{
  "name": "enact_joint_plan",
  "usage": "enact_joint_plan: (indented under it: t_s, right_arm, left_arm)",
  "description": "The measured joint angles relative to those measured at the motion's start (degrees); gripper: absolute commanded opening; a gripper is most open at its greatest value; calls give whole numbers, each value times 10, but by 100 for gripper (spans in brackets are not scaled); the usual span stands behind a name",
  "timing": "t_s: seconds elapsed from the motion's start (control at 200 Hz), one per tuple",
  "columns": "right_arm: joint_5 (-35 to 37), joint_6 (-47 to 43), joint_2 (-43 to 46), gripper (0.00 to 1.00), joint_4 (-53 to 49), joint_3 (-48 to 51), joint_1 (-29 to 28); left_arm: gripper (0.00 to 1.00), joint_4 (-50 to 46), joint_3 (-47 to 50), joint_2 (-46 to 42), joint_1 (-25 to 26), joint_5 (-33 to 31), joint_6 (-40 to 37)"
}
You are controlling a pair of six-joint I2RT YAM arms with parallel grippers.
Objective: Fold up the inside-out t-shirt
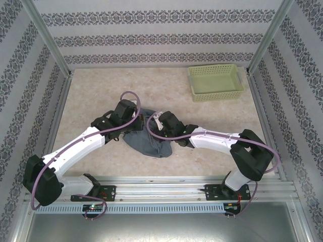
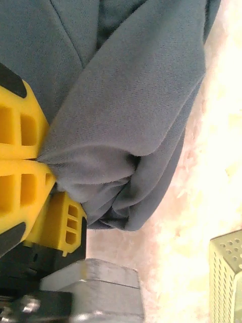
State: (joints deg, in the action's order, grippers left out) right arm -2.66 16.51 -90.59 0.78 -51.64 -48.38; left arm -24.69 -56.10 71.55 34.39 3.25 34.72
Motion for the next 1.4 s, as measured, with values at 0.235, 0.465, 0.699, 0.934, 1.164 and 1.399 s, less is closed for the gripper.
enact_joint_plan:
  t_s: [0.235, 0.465, 0.699, 0.934, 1.164, 1.399]
  right_arm:
    - [0, 15, 57, 0, 16, 21, 18]
    - [-9, 93, 118, 0, 80, 95, 59]
    - [-13, 165, 121, 0, 124, 149, 80]
    - [-23, 183, 125, 0, 158, 156, 80]
    - [-30, 179, 142, 11, 148, 160, 80]
    - [-38, 146, 110, 31, 93, 113, 80]
  left_arm:
    - [2, 11, 10, -1, -26, 14, -4]
    - [50, 16, 10, 34, -44, 44, -25]
    - [69, 17, 21, 41, 9, 38, -46]
    - [69, 31, 30, 98, 38, 38, -47]
    - [21, 58, 45, 136, 37, 21, -37]
    - [0, 92, 89, 114, 37, 25, -30]
